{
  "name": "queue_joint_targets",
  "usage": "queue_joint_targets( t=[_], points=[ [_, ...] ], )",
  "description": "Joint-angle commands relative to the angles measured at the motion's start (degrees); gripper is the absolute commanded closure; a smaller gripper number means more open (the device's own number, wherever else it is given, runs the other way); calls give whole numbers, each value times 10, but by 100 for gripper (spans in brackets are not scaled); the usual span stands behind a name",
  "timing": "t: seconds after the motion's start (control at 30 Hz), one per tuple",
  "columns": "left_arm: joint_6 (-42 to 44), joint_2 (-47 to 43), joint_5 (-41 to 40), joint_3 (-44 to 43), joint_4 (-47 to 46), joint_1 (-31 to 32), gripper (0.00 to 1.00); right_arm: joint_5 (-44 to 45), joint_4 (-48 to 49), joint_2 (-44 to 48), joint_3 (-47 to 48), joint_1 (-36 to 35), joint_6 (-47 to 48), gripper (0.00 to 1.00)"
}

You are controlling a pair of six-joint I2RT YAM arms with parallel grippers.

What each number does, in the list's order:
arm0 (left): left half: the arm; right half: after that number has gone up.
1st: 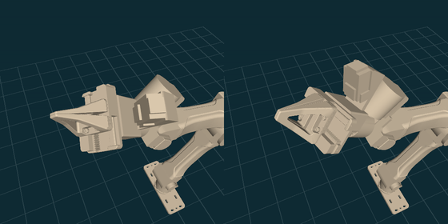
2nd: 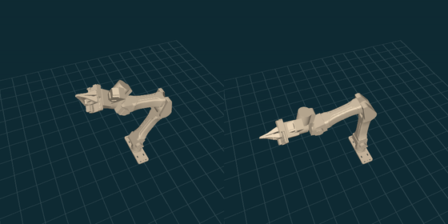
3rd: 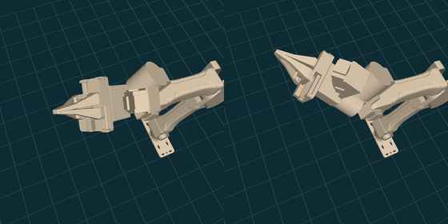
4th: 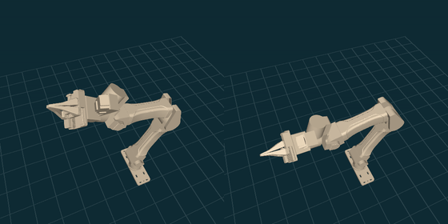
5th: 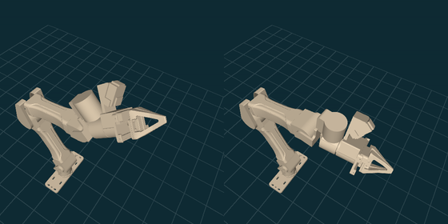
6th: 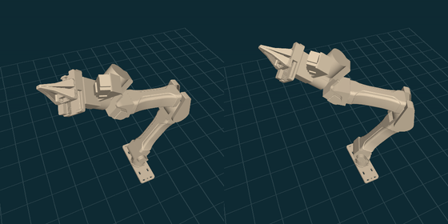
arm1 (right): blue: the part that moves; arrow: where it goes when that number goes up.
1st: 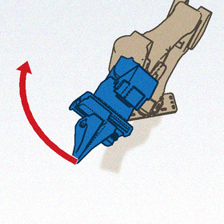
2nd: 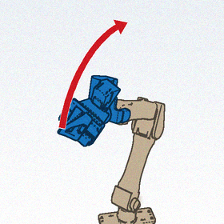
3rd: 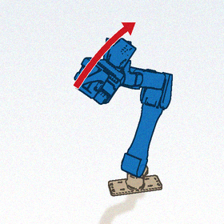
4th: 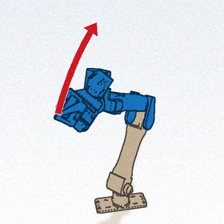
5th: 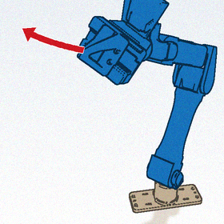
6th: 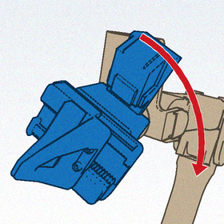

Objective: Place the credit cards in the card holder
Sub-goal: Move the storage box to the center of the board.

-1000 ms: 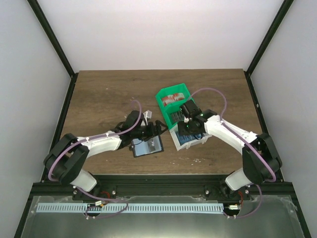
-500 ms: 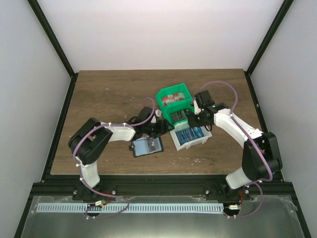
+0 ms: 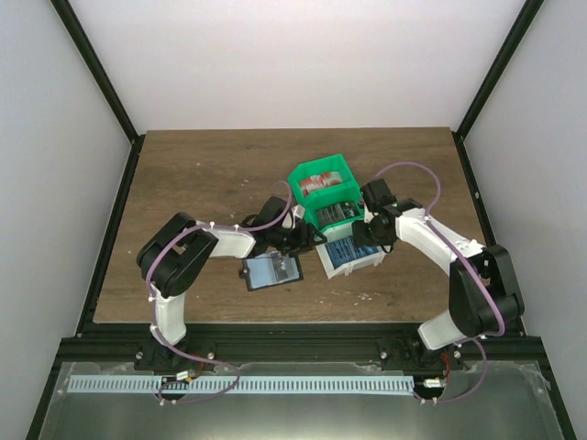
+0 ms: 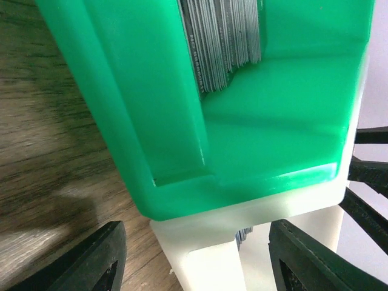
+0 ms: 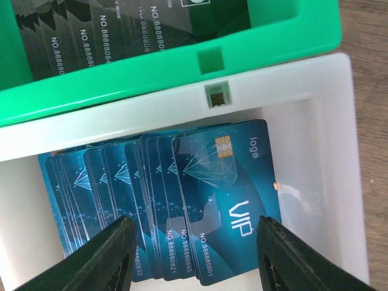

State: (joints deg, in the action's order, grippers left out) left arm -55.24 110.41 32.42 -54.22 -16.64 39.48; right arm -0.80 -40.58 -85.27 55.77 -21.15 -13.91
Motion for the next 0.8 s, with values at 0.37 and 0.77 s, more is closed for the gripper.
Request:
queue_joint_targets(
  t=[0.37, 0.77],
  points=[
    [24, 24, 1, -4, 39, -18, 41, 17, 52, -82, 23, 1, -57, 51],
    [-20, 25, -9, -28, -22, -33, 37, 37, 78, -76, 17, 0, -71, 57]
  ],
)
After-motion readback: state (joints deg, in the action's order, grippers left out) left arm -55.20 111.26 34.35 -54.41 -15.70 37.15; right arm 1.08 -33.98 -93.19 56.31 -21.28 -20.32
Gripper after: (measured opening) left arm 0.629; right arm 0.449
